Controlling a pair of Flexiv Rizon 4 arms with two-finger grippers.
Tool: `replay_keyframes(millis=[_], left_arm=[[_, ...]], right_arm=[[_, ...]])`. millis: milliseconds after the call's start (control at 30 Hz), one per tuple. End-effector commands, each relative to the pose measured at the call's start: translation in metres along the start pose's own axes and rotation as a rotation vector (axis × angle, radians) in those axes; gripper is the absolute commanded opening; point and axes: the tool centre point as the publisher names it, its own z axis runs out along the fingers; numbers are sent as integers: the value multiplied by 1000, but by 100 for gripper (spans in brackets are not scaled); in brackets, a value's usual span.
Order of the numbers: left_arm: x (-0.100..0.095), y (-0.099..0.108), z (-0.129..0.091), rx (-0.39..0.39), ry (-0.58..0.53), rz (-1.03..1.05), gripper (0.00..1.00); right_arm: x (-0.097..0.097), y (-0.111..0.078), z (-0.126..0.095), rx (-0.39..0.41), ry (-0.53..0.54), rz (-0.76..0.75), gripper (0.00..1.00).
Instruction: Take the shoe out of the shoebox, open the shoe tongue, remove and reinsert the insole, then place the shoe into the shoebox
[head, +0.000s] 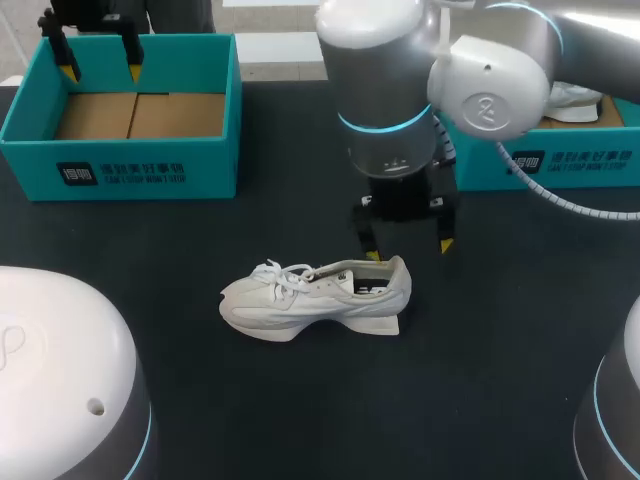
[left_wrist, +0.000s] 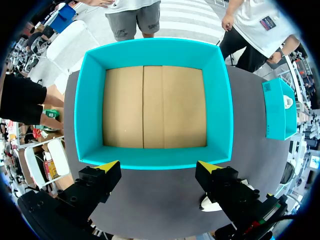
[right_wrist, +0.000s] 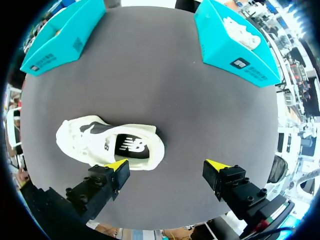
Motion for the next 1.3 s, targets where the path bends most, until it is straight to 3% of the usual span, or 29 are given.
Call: replay_keyframes(millis=[33, 133, 200, 233, 267, 933, 1033, 1067, 1300], left_arm=[[0, 0, 0, 0, 0, 0, 100], [0, 0, 0, 0, 0, 0, 100], [0, 0, 0, 0, 0, 0, 100], [0, 0, 0, 0, 0, 0, 100], [0, 0, 0, 0, 0, 0, 100], [0, 0, 0, 0, 0, 0, 100], [0, 0, 0, 0, 0, 0, 100], [0, 0, 0, 0, 0, 0, 100], [0, 0, 0, 0, 0, 0, 100]], right_arm=[[-31, -4, -25, -27, 313, -573, 100], [-51, -10, -30, -27, 335, -955, 100], [-68, -8, -31, -19, 305, -1070, 100], [-84, -4, -29, -30, 228, -1109, 100], [-97, 1, -25, -43, 166, -1106, 100], [-97, 1, -25, -43, 166, -1106, 100], [-103, 2, -23, -291, 276, -1222, 100], [-106, 2, -21, -338, 299, -1234, 100], [-112, 8, -3, -559, 427, -1347, 100]])
